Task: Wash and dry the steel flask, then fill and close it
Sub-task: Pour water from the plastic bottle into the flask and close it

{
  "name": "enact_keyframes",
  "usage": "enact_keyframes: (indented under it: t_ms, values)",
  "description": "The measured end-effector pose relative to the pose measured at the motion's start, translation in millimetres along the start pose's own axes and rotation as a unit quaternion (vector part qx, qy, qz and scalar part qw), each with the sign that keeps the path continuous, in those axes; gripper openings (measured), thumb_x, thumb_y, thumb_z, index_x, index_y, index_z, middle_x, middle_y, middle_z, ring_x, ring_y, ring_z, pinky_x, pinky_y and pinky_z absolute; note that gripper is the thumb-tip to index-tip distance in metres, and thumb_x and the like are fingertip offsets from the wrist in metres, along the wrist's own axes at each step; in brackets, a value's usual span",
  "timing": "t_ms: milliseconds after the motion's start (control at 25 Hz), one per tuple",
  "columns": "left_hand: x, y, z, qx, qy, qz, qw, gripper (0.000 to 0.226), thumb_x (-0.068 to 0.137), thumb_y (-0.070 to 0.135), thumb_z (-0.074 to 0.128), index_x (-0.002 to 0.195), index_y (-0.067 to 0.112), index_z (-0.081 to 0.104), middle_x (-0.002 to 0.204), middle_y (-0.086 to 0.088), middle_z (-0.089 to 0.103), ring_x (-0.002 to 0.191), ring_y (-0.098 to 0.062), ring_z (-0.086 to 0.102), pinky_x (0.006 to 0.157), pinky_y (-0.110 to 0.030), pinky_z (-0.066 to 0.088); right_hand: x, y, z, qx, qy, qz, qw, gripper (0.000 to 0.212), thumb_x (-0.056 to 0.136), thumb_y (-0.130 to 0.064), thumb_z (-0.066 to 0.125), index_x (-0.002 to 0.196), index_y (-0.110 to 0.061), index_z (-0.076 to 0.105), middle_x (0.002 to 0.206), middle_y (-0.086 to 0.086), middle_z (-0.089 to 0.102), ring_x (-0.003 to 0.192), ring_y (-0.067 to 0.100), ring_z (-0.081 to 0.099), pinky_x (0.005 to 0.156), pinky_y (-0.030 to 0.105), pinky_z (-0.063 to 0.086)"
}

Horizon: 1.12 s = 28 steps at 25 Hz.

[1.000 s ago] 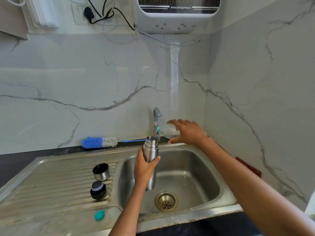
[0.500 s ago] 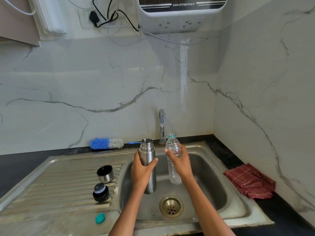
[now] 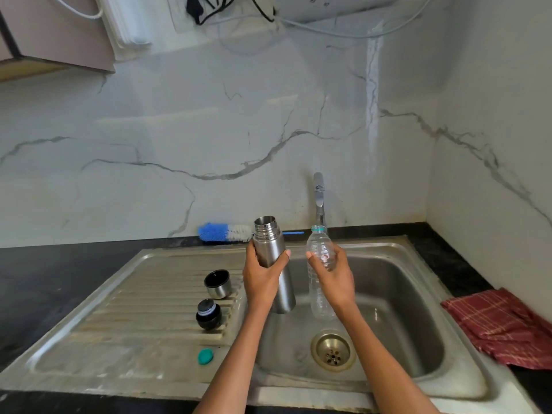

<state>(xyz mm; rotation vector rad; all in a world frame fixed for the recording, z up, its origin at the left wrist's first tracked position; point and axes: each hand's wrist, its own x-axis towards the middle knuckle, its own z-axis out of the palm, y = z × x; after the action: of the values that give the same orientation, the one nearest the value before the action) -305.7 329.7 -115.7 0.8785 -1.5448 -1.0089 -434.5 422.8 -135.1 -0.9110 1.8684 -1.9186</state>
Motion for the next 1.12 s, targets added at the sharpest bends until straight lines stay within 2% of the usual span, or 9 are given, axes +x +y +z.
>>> enact_keyframes:
  t_ms: [120,320,480,640,800,960,1120]
  values:
    - [11,27,-14,-0.028,0.024,0.007,0.999,0.060,0.073,0.043,0.089,0.124,0.035,0.058,0.107,0.013,0.073,0.093,-0.003,0.071,0.084,-0.033,0.057,-6,-4,6,0.058,-0.018,0.026,0.998,0.060,0.081,-0.069,0.069,0.128,-0.034,0.059,0.115,-0.012,0.069,0.105,0.010,0.066,0.092,0.036,0.053]
    - [35,82,-66,-0.033,0.063,0.039,0.997,0.053,0.079,0.041,0.085,0.123,0.028,0.060,0.107,0.008,0.071,0.092,-0.010,0.070,0.079,-0.031,0.057,-24,-18,28,0.114,-0.131,0.017,0.985,0.041,0.085,-0.057,0.071,0.115,-0.029,0.070,0.104,-0.011,0.077,0.098,0.006,0.072,0.091,0.033,0.058]
    - [43,98,-123,0.033,0.101,0.057,0.993,0.054,0.077,0.051,0.083,0.120,0.028,0.060,0.108,0.008,0.069,0.095,-0.012,0.069,0.080,-0.033,0.057,-46,-29,46,0.124,-0.161,-0.001,0.979,0.051,0.081,-0.064,0.069,0.118,-0.029,0.065,0.107,-0.007,0.076,0.094,0.005,0.073,0.087,0.033,0.058]
    - [38,94,-178,0.086,0.145,0.050,0.984,0.060,0.075,0.054,0.084,0.122,0.029,0.057,0.105,0.011,0.067,0.096,-0.010,0.066,0.080,-0.034,0.055,-60,-38,56,0.107,-0.152,-0.044,0.981,0.047,0.085,-0.051,0.074,0.126,-0.039,0.054,0.115,-0.017,0.069,0.100,-0.006,0.067,0.087,0.023,0.053]
    - [29,82,-215,0.131,0.184,0.041,0.973,0.067,0.076,0.049,0.086,0.129,0.025,0.052,0.108,0.009,0.064,0.096,-0.013,0.063,0.083,-0.034,0.053,-66,-28,65,0.068,-0.146,-0.080,0.984,0.061,0.081,-0.047,0.082,0.133,-0.041,0.052,0.124,-0.014,0.067,0.111,0.005,0.066,0.096,0.032,0.053]
    - [25,58,-235,0.117,0.166,0.007,0.979,0.067,0.079,0.039,0.086,0.132,0.019,0.050,0.111,0.007,0.063,0.100,-0.013,0.063,0.085,-0.032,0.052,-74,-23,67,0.053,-0.181,-0.075,0.979,0.074,0.077,-0.054,0.081,0.141,-0.036,0.048,0.131,-0.011,0.064,0.118,0.010,0.064,0.102,0.042,0.054]
    - [21,36,-236,0.120,0.145,-0.019,0.982,0.060,0.082,0.035,0.085,0.127,0.018,0.049,0.105,0.009,0.061,0.092,-0.003,0.060,0.083,-0.030,0.051,-77,-21,65,0.025,-0.181,-0.065,0.981,0.077,0.075,-0.058,0.079,0.141,-0.034,0.048,0.127,-0.009,0.066,0.115,0.012,0.064,0.102,0.044,0.053]
